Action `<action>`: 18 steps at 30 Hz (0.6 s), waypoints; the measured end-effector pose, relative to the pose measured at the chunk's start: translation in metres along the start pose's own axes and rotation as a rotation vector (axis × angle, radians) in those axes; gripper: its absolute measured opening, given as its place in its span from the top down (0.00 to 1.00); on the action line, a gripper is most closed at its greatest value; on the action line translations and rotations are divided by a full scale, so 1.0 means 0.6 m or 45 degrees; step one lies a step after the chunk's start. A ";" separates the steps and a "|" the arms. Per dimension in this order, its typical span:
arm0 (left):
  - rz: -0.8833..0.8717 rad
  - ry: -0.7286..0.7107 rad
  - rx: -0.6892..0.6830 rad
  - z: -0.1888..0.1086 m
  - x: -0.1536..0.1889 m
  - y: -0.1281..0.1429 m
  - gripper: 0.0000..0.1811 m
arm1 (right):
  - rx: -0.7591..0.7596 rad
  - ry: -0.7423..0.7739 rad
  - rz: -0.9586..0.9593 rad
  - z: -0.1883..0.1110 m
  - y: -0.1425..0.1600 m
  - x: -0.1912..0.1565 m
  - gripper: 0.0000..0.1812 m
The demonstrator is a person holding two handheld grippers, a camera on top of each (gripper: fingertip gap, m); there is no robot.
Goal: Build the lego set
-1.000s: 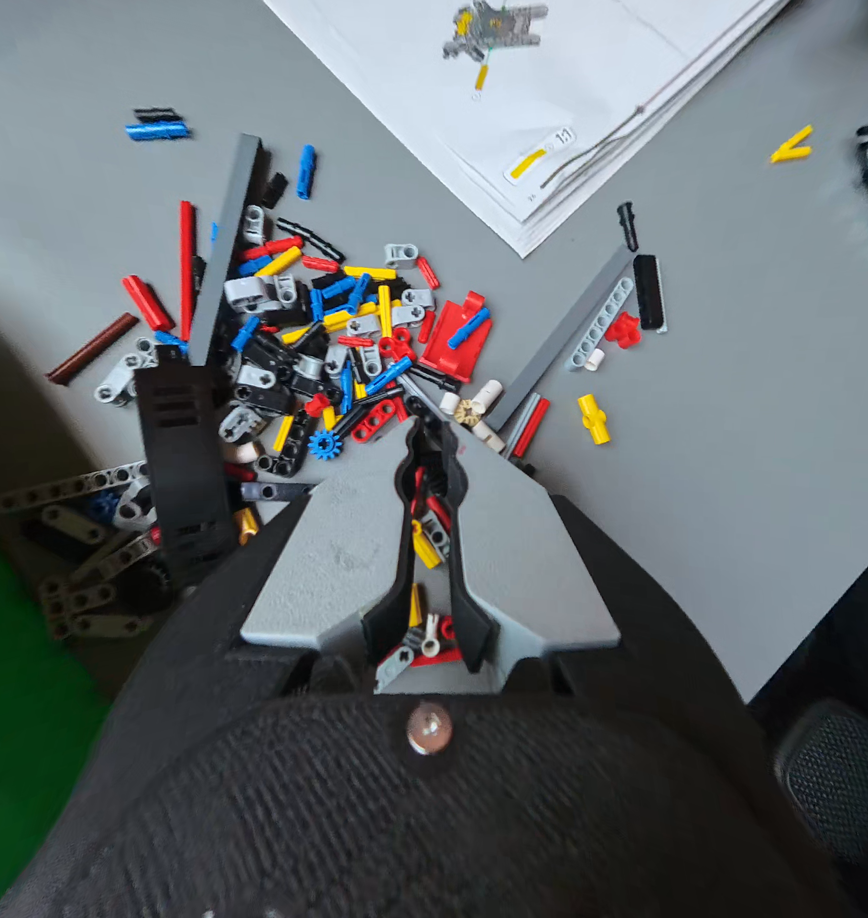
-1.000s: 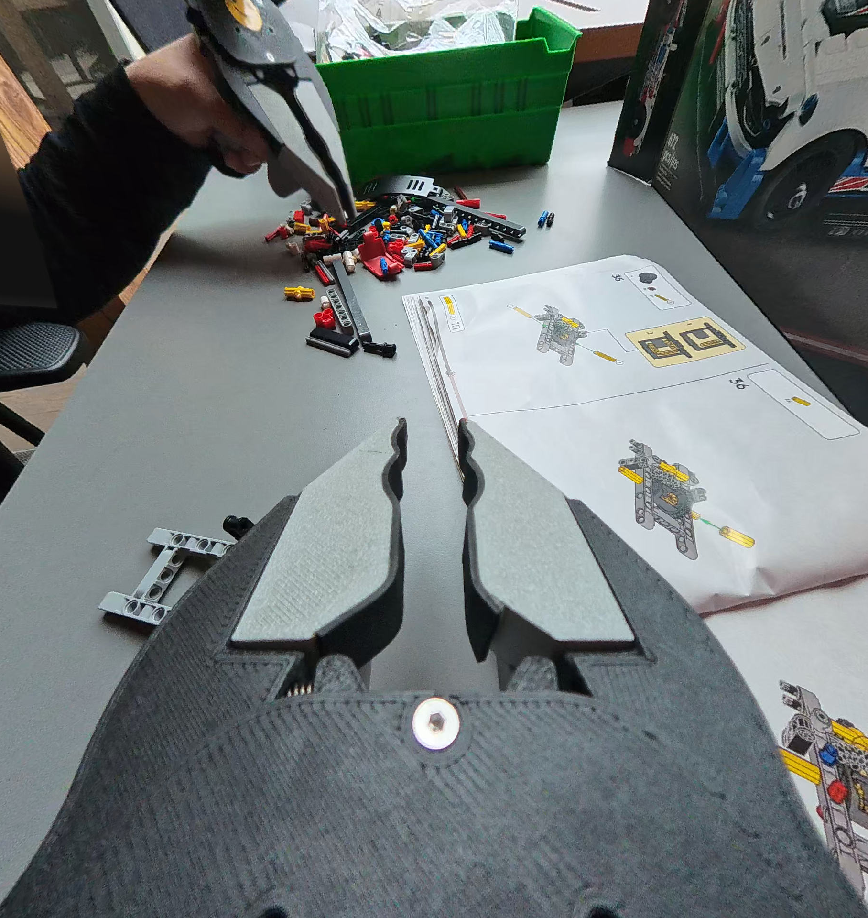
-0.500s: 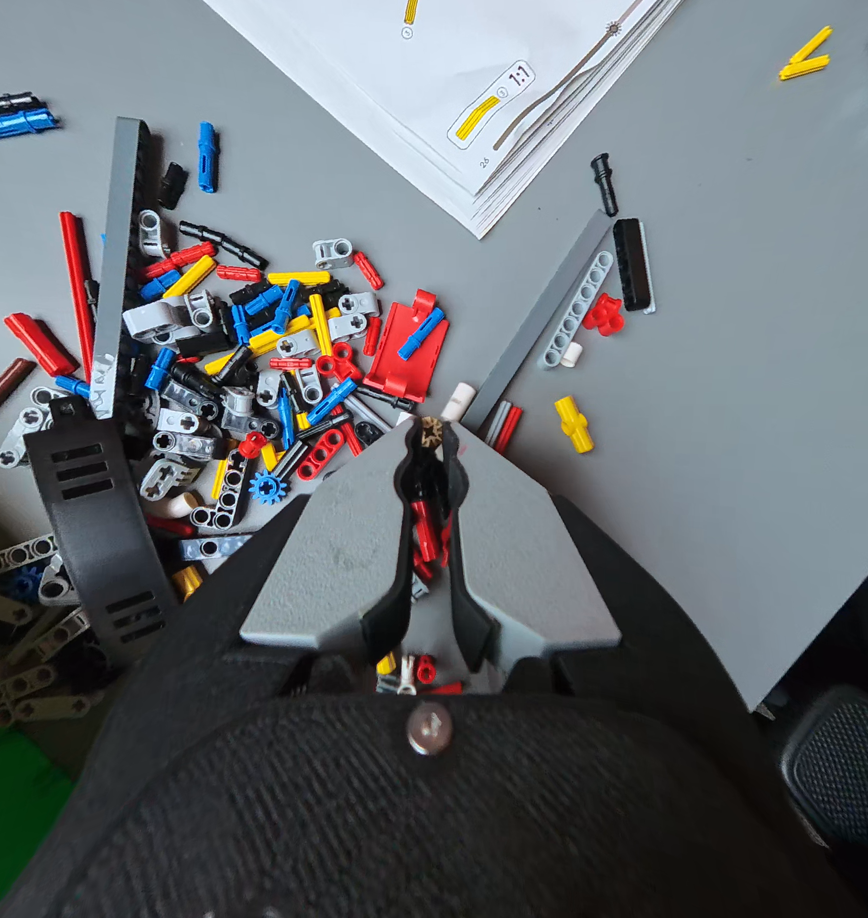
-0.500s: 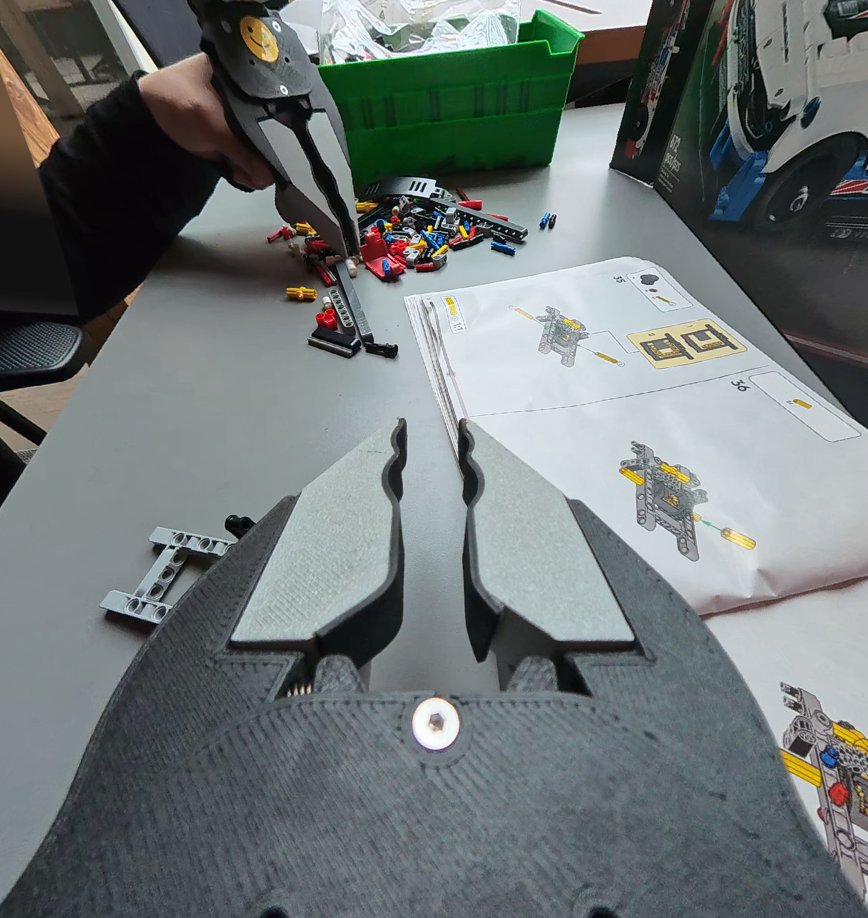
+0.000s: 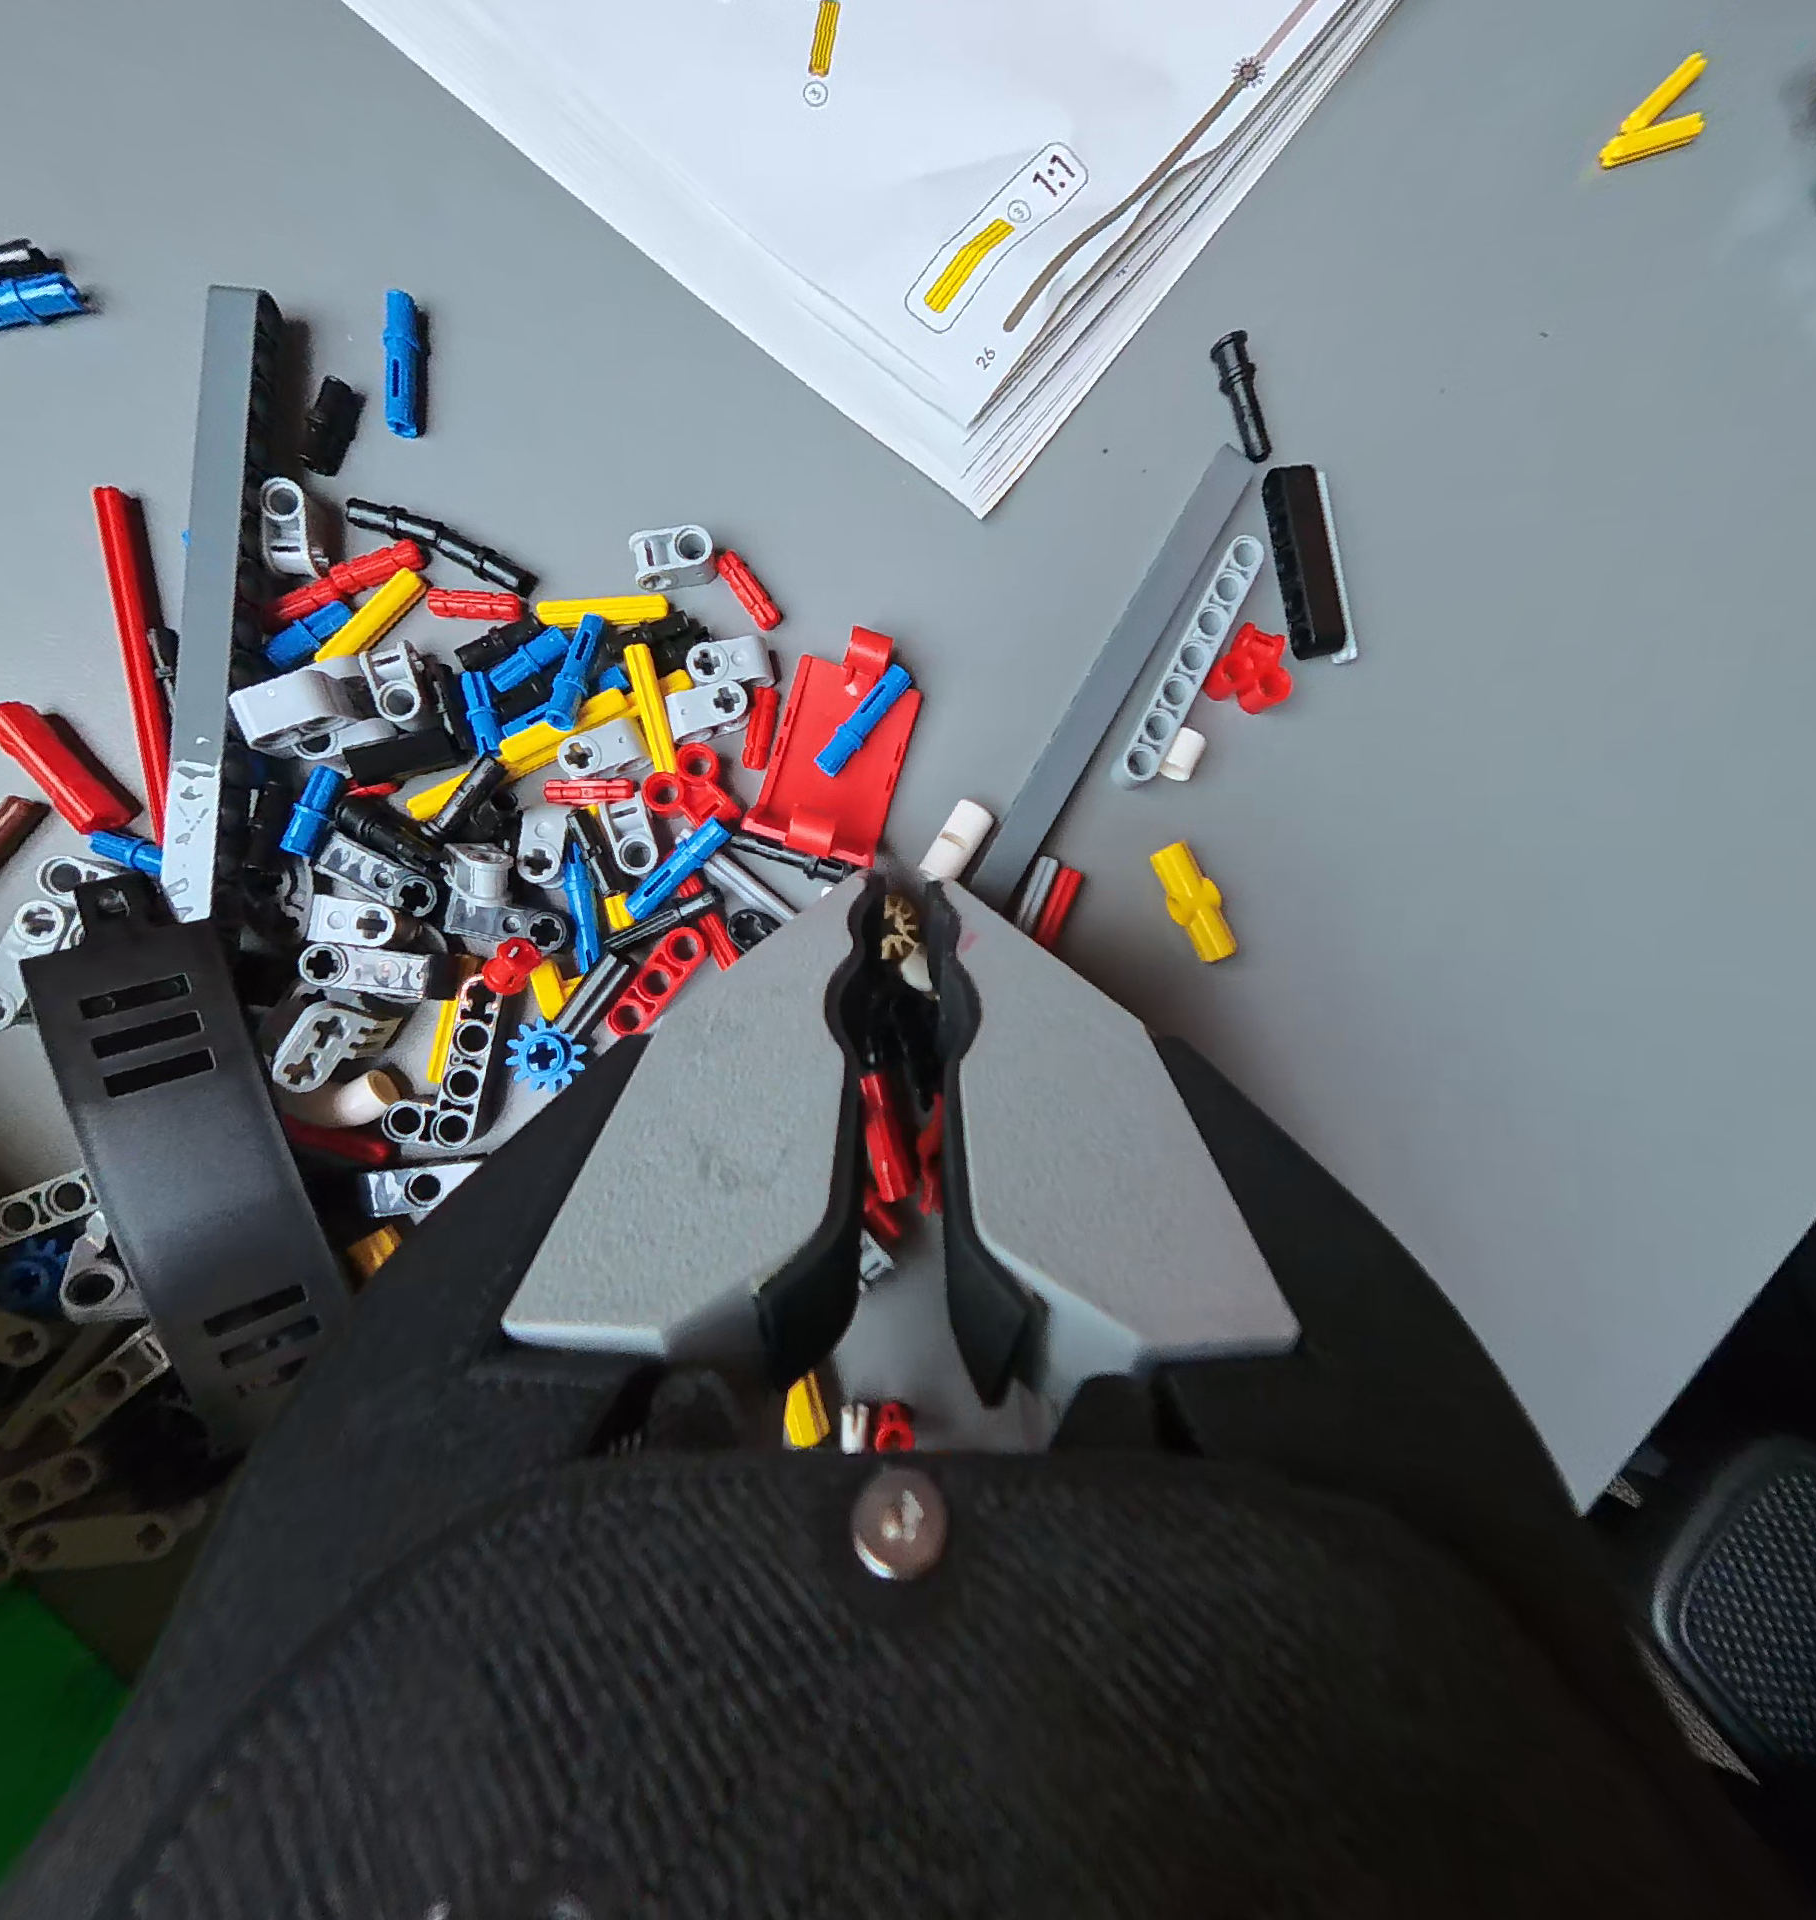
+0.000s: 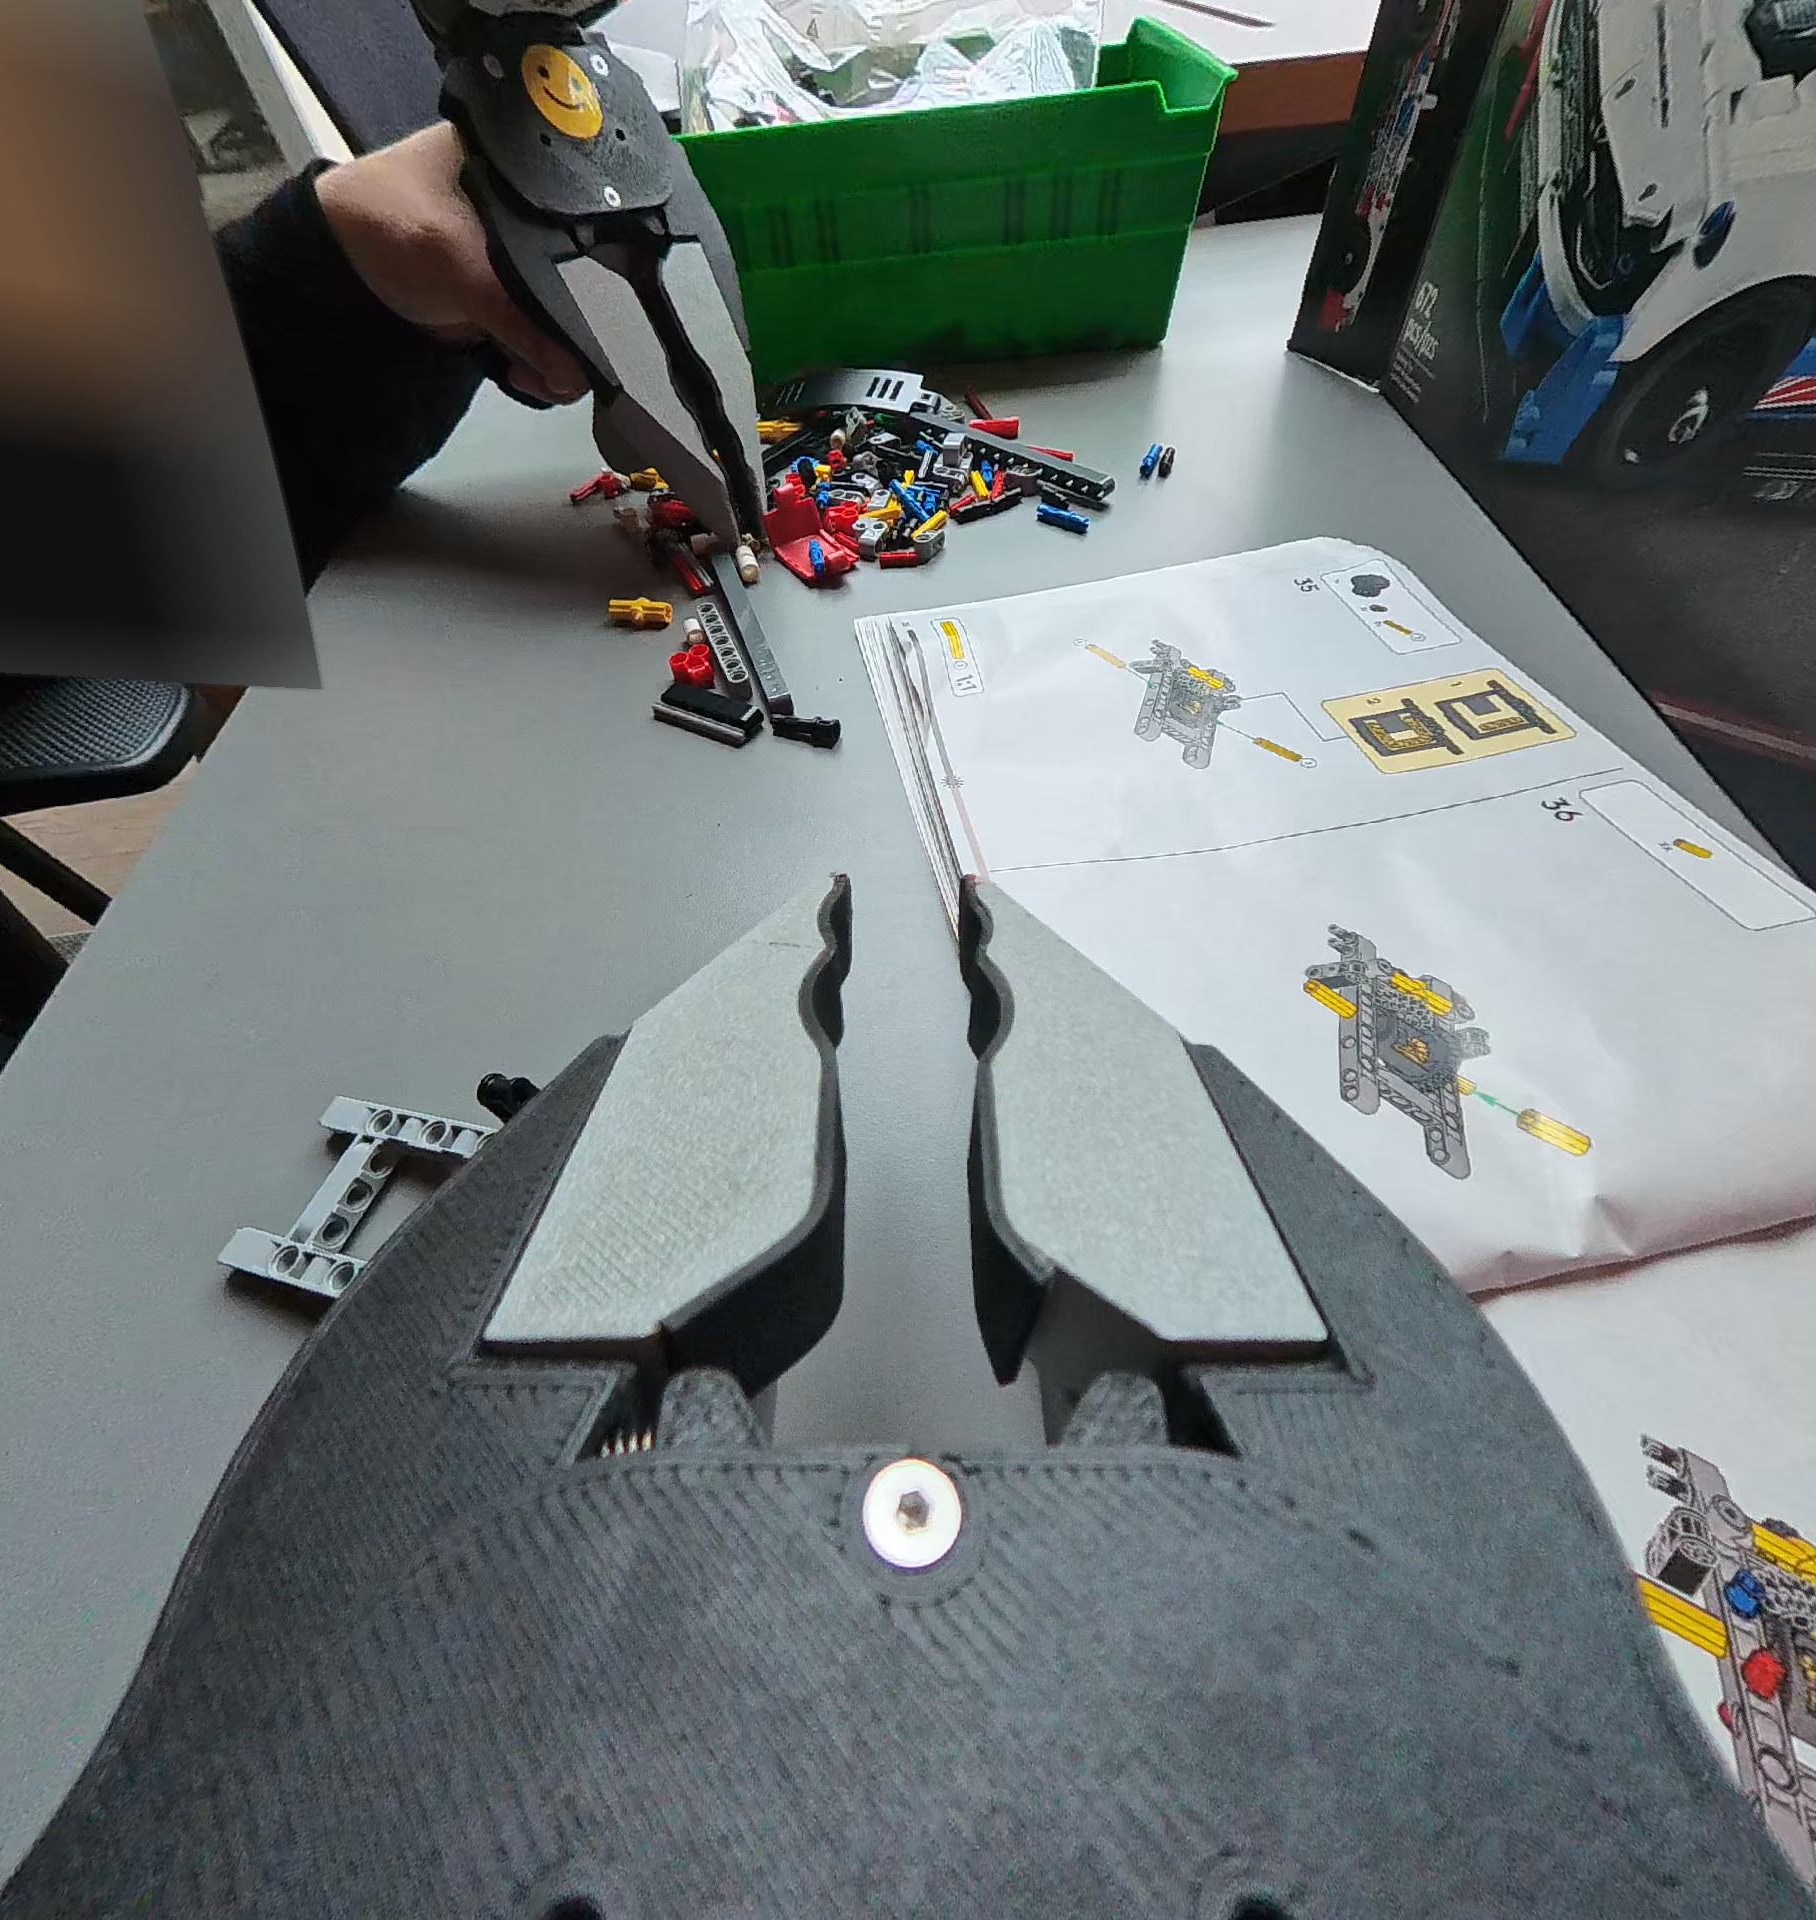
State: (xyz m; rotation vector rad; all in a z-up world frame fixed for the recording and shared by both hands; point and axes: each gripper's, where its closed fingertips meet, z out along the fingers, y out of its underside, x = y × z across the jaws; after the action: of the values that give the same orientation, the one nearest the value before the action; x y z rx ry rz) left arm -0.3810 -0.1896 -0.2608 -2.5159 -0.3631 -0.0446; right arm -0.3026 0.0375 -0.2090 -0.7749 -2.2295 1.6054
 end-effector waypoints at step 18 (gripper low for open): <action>0.011 -0.013 -0.009 -0.002 0.000 -0.001 0.97 | 0.010 -0.004 0.004 -0.001 -0.002 0.000 0.91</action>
State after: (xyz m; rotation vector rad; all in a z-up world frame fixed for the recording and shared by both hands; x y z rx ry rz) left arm -0.3812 -0.1899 -0.2596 -2.5258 -0.3566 -0.0294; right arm -0.3024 0.0379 -0.2078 -0.7746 -2.2241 1.6164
